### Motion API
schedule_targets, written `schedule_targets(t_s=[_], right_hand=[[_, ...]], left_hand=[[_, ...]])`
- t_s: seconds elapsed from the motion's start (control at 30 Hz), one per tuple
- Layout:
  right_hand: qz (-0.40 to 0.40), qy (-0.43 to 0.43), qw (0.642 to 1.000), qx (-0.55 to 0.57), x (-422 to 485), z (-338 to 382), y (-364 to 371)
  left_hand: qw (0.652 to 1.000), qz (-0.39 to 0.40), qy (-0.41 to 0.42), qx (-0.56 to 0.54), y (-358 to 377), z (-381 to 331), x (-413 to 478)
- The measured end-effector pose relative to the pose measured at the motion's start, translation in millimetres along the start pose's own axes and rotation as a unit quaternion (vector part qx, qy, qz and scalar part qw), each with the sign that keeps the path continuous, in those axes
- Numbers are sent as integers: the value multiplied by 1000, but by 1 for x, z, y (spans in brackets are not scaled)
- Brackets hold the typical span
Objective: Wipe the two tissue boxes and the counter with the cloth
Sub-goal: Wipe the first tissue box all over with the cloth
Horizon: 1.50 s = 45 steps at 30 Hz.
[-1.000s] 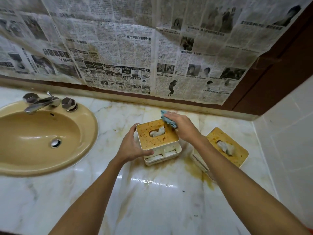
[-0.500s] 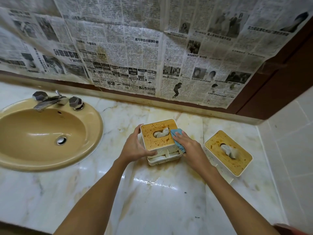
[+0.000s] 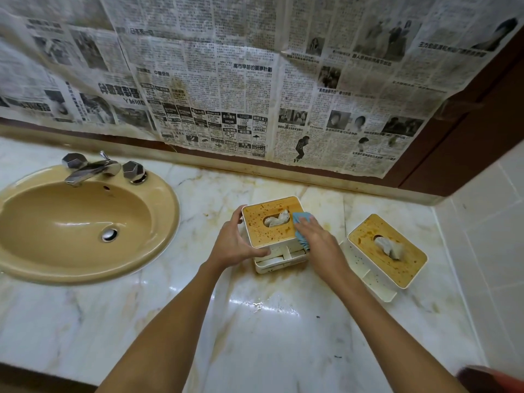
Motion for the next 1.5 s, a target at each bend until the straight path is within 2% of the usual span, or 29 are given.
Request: schedule_targets(t_s=[0.27,0.53,0.6,0.8,1.0,1.13,1.27,1.5], right_hand=[[37,-65,996,39,-27,50,37],[79,-75,991,81,-18,75,44],[81,-68,993,58,-17,65,38],[-4,26,1000,0,-20,22,11],[61,-48,997,16,-27,68,45],[81,-66,994,28,-19,90,56],[100,-53,993,21,-5,98,62],[79,-21,997,5,6,114,54]], left_hand=[[1000,-10,18,-10,-4,-8,-4],[999,0,32,-42,-2,-10,-5],[999,1,31,-37,-2,-10,-5],[999,-6,33,-31,-6,-12,-7],[999,-9,30,-35,-6,-14,-8],[998,-20,33,-52,-6,-11,-10],[998,-19,23,-46,-4,-2,-7],[997,-10,27,-74,2,3,-4]])
Point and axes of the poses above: each hand's wrist, its own x-axis towards the middle knuckle, its own y-axis out of the palm, z = x × y, the point moved 10 cm from there along x, towards the middle knuckle, and after that the axes turned 5 degrees about x, right-handed, at the moved point
